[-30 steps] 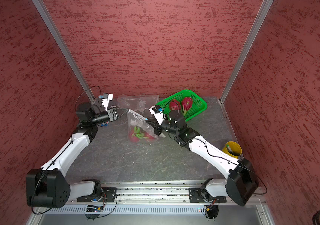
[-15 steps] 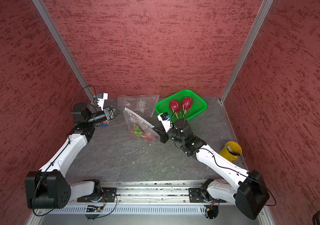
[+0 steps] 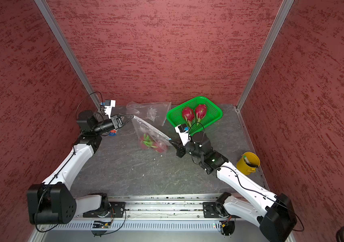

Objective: Open the zip-top bag and take out the dragon fruit
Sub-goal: Unzip the zipper on the zipper food storage bag, then open the zipper of the food storage bag at the center of the board.

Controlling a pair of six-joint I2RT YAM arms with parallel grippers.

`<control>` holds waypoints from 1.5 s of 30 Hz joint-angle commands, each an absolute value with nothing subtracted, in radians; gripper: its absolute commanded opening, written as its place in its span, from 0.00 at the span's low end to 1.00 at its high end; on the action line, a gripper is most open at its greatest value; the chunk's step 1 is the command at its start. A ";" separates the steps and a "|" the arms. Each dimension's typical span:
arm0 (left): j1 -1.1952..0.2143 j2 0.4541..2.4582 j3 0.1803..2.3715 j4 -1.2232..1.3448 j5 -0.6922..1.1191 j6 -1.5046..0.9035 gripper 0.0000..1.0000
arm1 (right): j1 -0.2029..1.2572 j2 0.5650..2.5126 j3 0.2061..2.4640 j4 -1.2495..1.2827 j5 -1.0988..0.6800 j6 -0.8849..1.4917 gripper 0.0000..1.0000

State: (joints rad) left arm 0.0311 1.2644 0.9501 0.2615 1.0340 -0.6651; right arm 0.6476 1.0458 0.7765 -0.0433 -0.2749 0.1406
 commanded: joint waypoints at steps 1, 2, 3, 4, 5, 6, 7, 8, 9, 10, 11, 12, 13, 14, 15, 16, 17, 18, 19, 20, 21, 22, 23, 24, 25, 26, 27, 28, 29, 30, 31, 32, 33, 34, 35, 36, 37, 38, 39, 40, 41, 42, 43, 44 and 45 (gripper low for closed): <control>0.077 1.273 0.991 0.327 0.926 -0.662 0.00 | 0.630 1.032 0.746 -0.160 -0.219 0.155 0.00; 0.077 1.272 0.992 0.325 0.926 -0.662 0.00 | 0.630 1.032 0.743 -0.160 -0.219 0.157 0.00; 0.078 1.272 0.992 0.325 0.926 -0.660 0.00 | 0.630 1.031 0.741 -0.161 -0.219 0.159 0.00; 0.078 1.272 0.992 0.323 0.926 -0.658 0.00 | 0.630 1.030 0.739 -0.162 -0.219 0.158 0.00; 0.077 1.270 0.991 0.322 0.925 -0.658 0.00 | 0.630 1.028 0.737 -0.163 -0.218 0.162 0.00; 0.077 1.270 0.990 0.322 0.925 -0.658 0.00 | 0.630 1.025 0.733 -0.158 -0.215 0.163 0.00; 0.077 1.271 0.988 0.323 0.923 -0.658 0.00 | 0.630 1.025 0.730 -0.145 -0.215 0.168 0.00; 0.073 1.275 0.986 0.327 0.924 -0.661 0.00 | 0.630 1.027 0.729 -0.121 -0.226 0.175 0.00; 0.070 1.281 0.986 0.332 0.928 -0.665 0.00 | 0.630 1.033 0.731 -0.083 -0.247 0.188 0.00; 0.062 1.287 0.986 0.338 0.938 -0.670 0.00 | 0.630 1.042 0.735 -0.041 -0.272 0.203 0.04; 0.052 1.297 0.990 0.342 0.951 -0.673 0.00 | 0.630 1.056 0.749 0.011 -0.302 0.216 0.09; 0.042 1.306 0.994 0.342 0.964 -0.673 0.00 | 0.630 1.072 0.766 0.049 -0.326 0.217 0.13; 0.030 1.315 1.000 0.341 0.975 -0.672 0.00 | 0.630 1.092 0.795 0.082 -0.342 0.211 0.21; 0.019 1.321 1.005 0.339 0.985 -0.670 0.00 | 0.630 1.115 0.827 0.102 -0.346 0.197 0.27; 0.010 1.326 1.010 0.335 0.993 -0.666 0.00 | 0.630 1.135 0.854 0.117 -0.347 0.179 0.31; 0.002 1.328 1.015 0.326 0.998 -0.660 0.00 | 0.630 1.157 0.884 0.132 -0.341 0.159 0.36; -0.001 1.329 1.019 0.314 1.002 -0.652 0.00 | 0.630 1.181 0.908 0.143 -0.334 0.141 0.46; -0.006 1.328 1.021 0.305 1.003 -0.644 0.00 | 0.630 1.206 0.928 0.151 -0.329 0.124 0.53; -0.008 1.328 1.024 0.295 1.004 -0.635 0.00 | 0.629 1.233 0.951 0.158 -0.325 0.103 0.59; -0.011 1.327 1.026 0.289 1.004 -0.628 0.00 | 0.630 1.263 0.975 0.159 -0.322 0.083 0.62; -0.011 1.327 1.026 0.286 1.004 -0.628 0.00 | 0.630 1.290 0.995 0.158 -0.319 0.067 0.64; -0.011 1.328 1.028 0.284 1.005 -0.625 0.00 | 0.630 1.320 1.018 0.155 -0.317 0.052 0.67; -0.012 1.329 1.028 0.284 1.006 -0.626 0.00 | 0.630 1.350 1.040 0.155 -0.320 0.038 0.68; -0.012 1.331 1.029 0.284 1.008 -0.626 0.00 | 0.630 1.373 1.055 0.155 -0.326 0.029 0.69; -0.012 1.332 1.029 0.285 1.009 -0.625 0.00 | 0.630 1.399 1.074 0.159 -0.332 0.021 0.69; -0.012 1.333 1.031 0.287 1.010 -0.627 0.00 | 0.630 1.421 1.087 0.162 -0.340 0.014 0.69; -0.012 1.337 1.031 0.288 1.011 -0.629 0.00 | 0.630 1.438 1.096 0.168 -0.348 0.010 0.69; -0.012 1.338 1.031 0.292 1.011 -0.632 0.00 | 0.630 1.448 1.104 0.178 -0.360 0.009 0.69; -0.012 1.340 1.031 0.294 1.013 -0.634 0.00 | 0.630 1.479 1.109 0.187 -0.374 0.009 0.68; -0.012 1.340 1.031 0.296 1.014 -0.635 0.00 | 0.630 1.493 1.113 0.196 -0.385 0.010 0.67; -0.012 1.340 1.031 0.296 1.015 -0.636 0.00 | 0.630 1.506 1.118 0.200 -0.396 0.014 0.64; -0.014 1.340 1.031 0.297 1.012 -0.638 0.00 | 0.630 1.519 1.123 0.203 -0.409 0.017 0.60; -0.014 1.339 1.031 0.298 1.014 -0.640 0.00 | 0.630 1.527 1.127 0.206 -0.417 0.023 0.56; -0.014 1.340 1.032 0.298 1.013 -0.641 0.00 | 0.630 1.535 1.129 0.210 -0.426 0.030 0.46; -0.014 1.340 1.033 0.296 1.011 -0.641 0.00 | 0.630 1.539 1.129 0.215 -0.438 0.038 0.37; -0.016 1.339 1.034 0.294 1.007 -0.642 0.00 | 0.630 1.540 1.128 0.220 -0.449 0.046 0.30; -0.015 1.336 1.034 0.287 0.997 -0.641 0.03 | 0.630 1.541 1.125 0.229 -0.460 0.057 0.21; -0.015 1.335 1.034 0.277 0.986 -0.640 0.09 | 0.629 1.538 1.122 0.240 -0.470 0.072 0.12; -0.015 1.332 1.034 0.268 0.978 -0.641 0.13 | 0.630 1.533 1.119 0.251 -0.479 0.087 0.05; -0.015 1.330 1.034 0.261 0.971 -0.646 0.21 | 0.630 1.526 1.113 0.267 -0.483 0.104 0.00; -0.016 1.327 1.034 0.257 0.966 -0.657 0.39 | 0.630 1.519 1.106 0.284 -0.481 0.126 0.00; -0.017 1.322 1.034 0.253 0.962 -0.673 0.52 | 0.630 1.508 1.095 0.306 -0.476 0.148 0.00; -0.018 1.314 1.032 0.247 0.961 -0.689 0.57 | 0.629 1.495 1.082 0.331 -0.470 0.173 0.00; -0.018 1.307 1.028 0.241 0.961 -0.701 0.62 | 0.630 1.483 1.070 0.356 -0.464 0.196 0.00; -0.020 1.293 1.021 0.232 0.961 -0.715 0.67 | 0.630 1.470 1.054 0.384 -0.456 0.221 0.00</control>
State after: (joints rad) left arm -0.0132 1.3312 1.0100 0.2520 0.9733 -0.6838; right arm 0.6331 1.5269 1.0760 0.2623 -0.4503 0.1406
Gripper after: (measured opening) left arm 0.654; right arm 0.048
